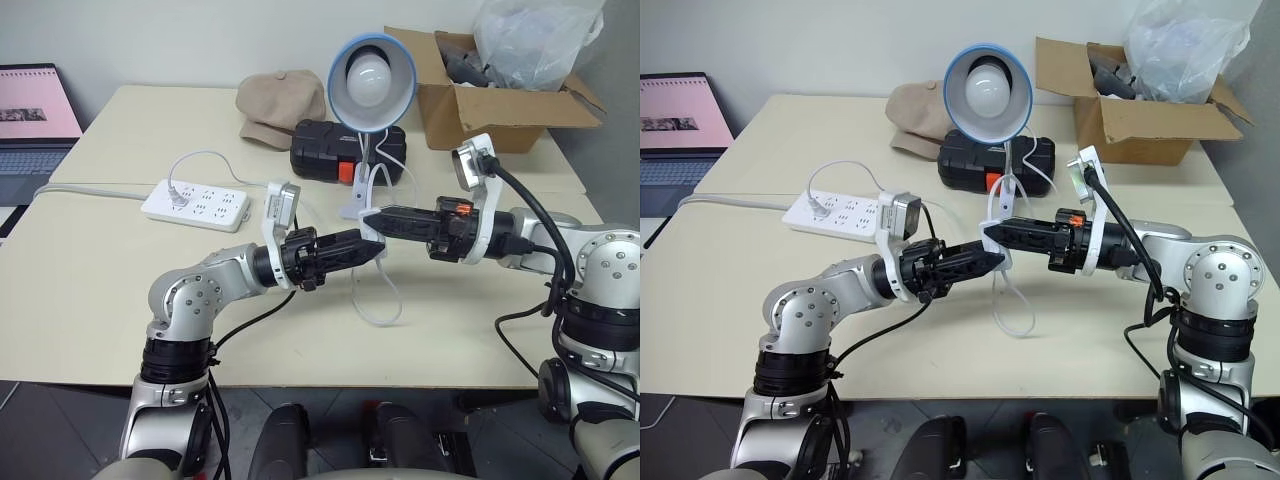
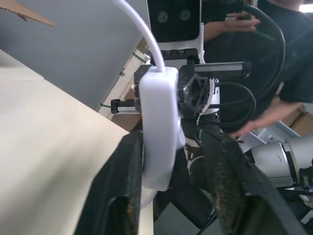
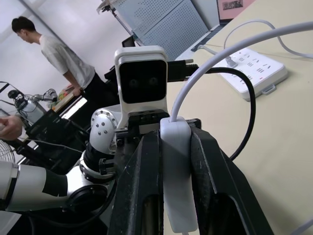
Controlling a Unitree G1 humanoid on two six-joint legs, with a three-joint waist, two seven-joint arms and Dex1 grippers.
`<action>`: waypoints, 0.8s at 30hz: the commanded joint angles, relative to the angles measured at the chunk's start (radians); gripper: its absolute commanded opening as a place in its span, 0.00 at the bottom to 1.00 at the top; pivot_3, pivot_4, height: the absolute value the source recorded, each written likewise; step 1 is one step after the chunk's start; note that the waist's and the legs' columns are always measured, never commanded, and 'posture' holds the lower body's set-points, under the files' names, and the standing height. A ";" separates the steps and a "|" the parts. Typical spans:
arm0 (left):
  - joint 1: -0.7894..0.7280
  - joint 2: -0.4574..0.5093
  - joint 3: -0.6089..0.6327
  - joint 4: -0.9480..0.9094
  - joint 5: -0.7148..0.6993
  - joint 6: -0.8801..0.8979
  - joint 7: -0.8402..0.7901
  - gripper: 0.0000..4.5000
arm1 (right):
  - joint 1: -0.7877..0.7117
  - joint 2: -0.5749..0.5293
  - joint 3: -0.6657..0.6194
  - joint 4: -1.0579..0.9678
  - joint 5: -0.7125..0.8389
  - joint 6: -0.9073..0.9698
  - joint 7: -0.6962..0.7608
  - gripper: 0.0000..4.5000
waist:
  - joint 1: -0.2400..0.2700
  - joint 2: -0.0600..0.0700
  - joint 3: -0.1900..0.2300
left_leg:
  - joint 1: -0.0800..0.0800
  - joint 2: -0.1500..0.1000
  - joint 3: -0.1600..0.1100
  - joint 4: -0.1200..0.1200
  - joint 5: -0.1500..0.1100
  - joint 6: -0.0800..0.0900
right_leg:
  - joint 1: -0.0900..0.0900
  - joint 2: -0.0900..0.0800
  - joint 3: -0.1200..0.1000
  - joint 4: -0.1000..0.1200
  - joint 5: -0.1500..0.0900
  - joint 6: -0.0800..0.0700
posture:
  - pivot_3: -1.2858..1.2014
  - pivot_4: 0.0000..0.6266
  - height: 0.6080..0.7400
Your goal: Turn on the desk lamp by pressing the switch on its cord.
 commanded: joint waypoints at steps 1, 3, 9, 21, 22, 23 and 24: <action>-0.012 -0.003 -0.008 -0.016 -0.006 -0.018 -0.020 0.18 | -0.032 -0.011 -0.007 -0.022 0.040 -0.027 -0.004 0.09 | 0.000 0.000 0.000 | 0.000 0.000 0.000 0.000 0.000 0.000 | 0.000 0.000 0.000 0.000 0.000 0.000 | 0.52 0.24 1.00; -0.009 -0.002 -0.010 -0.019 -0.005 -0.019 -0.022 0.13 | -0.034 -0.011 -0.009 -0.019 0.053 -0.030 -0.013 0.09 | 0.000 0.000 0.000 | 0.000 0.000 0.000 0.000 0.000 0.000 | 0.000 0.000 0.000 0.000 0.000 0.000 | 0.52 0.24 1.00; -0.007 0.001 -0.013 -0.021 -0.003 -0.025 -0.027 0.11 | -0.042 -0.014 -0.007 -0.006 0.080 -0.037 -0.029 0.09 | 0.000 0.000 0.000 | 0.000 0.000 0.000 0.000 0.000 0.000 | 0.000 0.000 0.000 0.000 0.000 0.000 | 0.52 0.24 1.00; -0.024 0.032 -0.003 -0.012 -0.015 -0.012 -0.035 0.42 | -0.035 -0.014 0.006 -0.002 0.093 -0.055 -0.051 0.09 | 0.000 0.000 0.000 | 0.000 0.000 0.000 0.000 0.000 0.000 | 0.000 0.000 0.000 0.000 0.000 0.000 | 0.52 0.24 1.00; -0.026 0.034 -0.002 -0.010 -0.016 -0.012 -0.036 0.47 | -0.033 -0.013 0.008 -0.002 0.094 -0.057 -0.054 0.09 | 0.000 0.000 0.000 | 0.000 0.000 0.000 0.000 0.000 0.000 | 0.000 0.000 0.000 0.000 0.000 0.000 | 0.52 0.24 1.00; -0.027 0.035 -0.002 -0.009 -0.016 -0.011 -0.036 0.51 | -0.032 -0.013 0.009 -0.002 0.095 -0.059 -0.056 0.09 | 0.000 0.000 0.000 | 0.000 0.000 0.000 0.000 0.000 0.000 | 0.000 0.000 0.000 0.000 0.000 0.000 | 0.52 0.24 1.00; -0.028 0.036 -0.002 -0.009 -0.016 -0.011 -0.036 0.55 | -0.031 -0.013 0.010 -0.002 0.096 -0.061 -0.057 0.09 | 0.000 0.000 0.000 | 0.000 0.000 0.000 0.000 0.000 0.000 | 0.000 0.000 0.000 0.000 0.000 0.000 | 0.52 0.24 1.00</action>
